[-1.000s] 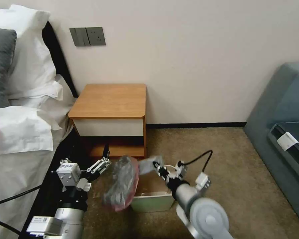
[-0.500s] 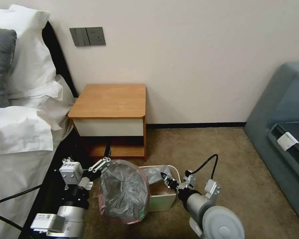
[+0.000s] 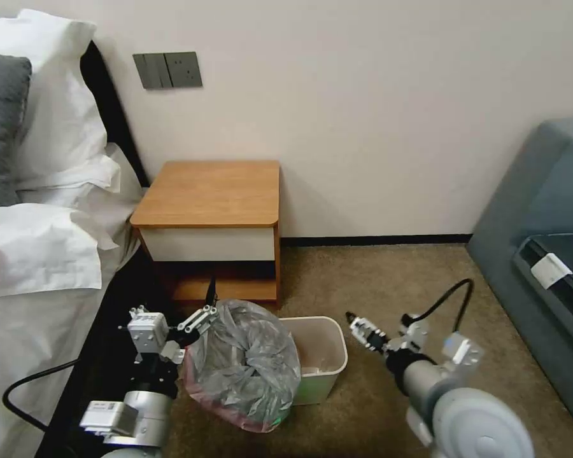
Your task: Pick up the garbage bag from the table and place it over the trash can.
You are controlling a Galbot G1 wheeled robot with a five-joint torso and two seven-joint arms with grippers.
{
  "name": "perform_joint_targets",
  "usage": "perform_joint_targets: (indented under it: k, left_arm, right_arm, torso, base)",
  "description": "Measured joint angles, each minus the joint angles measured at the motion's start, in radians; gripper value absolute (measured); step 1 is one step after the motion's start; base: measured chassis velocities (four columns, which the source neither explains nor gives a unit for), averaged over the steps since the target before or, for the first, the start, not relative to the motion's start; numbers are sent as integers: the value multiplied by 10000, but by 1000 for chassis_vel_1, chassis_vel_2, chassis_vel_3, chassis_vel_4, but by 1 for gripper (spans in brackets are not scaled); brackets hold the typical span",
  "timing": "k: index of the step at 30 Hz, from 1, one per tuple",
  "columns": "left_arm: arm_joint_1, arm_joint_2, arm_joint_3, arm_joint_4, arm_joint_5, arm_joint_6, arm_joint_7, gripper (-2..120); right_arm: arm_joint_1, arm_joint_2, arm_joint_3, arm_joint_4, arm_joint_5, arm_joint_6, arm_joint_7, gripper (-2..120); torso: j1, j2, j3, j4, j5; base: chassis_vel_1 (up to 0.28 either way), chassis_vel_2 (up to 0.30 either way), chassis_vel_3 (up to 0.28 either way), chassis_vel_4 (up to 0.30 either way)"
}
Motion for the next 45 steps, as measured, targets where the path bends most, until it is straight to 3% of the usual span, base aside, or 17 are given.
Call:
perform_joint_targets:
  k: [6, 10, 21, 45]
  left_arm:
    - [-144, 145, 235, 476, 47, 1187, -601, 99]
    - [-174, 200, 278, 669, 42, 1554, -875, 97]
    - [-250, 270, 316, 1088, -1087, 2656, -1156, 57]
    - [-717, 320, 673, 1588, -2201, 3327, -1478, 64]
  right_arm:
    - [137, 9, 38, -190, -942, 347, -375, 100]
    - [119, 101, -5, -248, -1101, 420, -392, 100]
    - [19, 289, -37, -237, -1286, 571, -307, 100]
    - [-256, 623, -238, -344, -1728, 744, -303, 100]
  torso:
    - [0, 0, 1, 1, 0]
    - [0, 0, 0, 1, 0]
    - [0, 0, 0, 1, 0]
    - [0, 0, 0, 0, 0]
  base:
    - [0, 0, 0, 0]
    - [0, 0, 0, 0]
    - [0, 0, 0, 0]
    - [0, 0, 0, 0]
